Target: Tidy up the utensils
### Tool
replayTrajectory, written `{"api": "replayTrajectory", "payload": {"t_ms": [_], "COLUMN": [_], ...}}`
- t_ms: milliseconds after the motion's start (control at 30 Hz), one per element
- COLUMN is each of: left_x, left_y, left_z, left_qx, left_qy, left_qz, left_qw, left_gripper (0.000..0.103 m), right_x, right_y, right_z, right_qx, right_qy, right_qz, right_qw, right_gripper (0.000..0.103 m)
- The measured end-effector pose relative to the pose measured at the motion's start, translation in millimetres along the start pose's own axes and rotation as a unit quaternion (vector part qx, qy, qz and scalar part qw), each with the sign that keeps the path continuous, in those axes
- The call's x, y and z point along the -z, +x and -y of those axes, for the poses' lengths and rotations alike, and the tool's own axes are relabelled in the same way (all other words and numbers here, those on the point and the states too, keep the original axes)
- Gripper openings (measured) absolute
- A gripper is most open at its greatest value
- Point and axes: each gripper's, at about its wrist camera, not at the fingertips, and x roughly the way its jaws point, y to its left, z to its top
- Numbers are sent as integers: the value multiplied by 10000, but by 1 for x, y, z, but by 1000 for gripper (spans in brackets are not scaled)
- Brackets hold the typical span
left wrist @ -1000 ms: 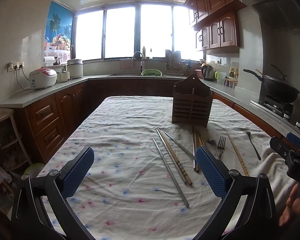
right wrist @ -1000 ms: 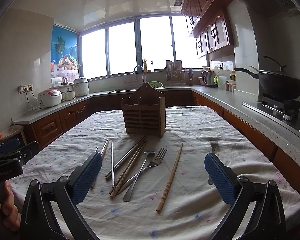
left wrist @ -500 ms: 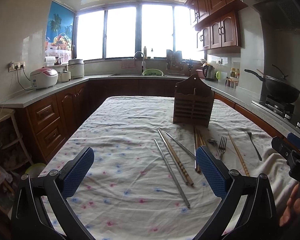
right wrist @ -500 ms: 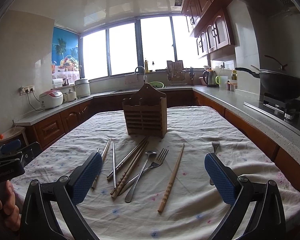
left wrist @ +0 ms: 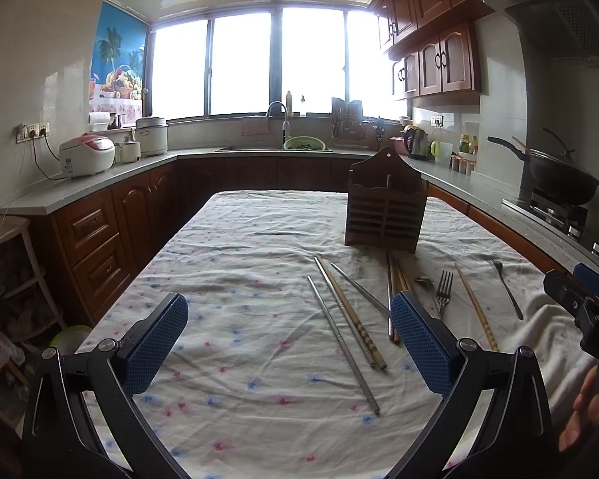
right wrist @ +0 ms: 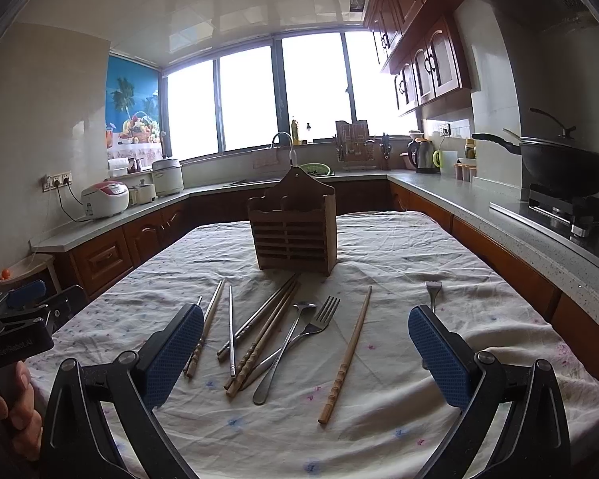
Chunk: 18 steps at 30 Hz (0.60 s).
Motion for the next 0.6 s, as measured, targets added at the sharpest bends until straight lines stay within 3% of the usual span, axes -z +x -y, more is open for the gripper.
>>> {"api": "replayTrajectory", "payload": {"t_ms": [433, 600], "left_x": [0, -1], "left_y": [6, 16], "left_z": [0, -4], "left_qx": [53, 129], "left_qy": [-32, -127], "left_qz": [-91, -309], "left_qw": [9999, 9994], "left_gripper": [103, 103], "right_x": [0, 0], "right_y": [3, 5], "right_z": [2, 2], "right_qx": [-46, -70], "right_qy": [24, 39], "right_qz": [-35, -74], "right_qw": [10000, 9999], "right_gripper": [103, 103]}}
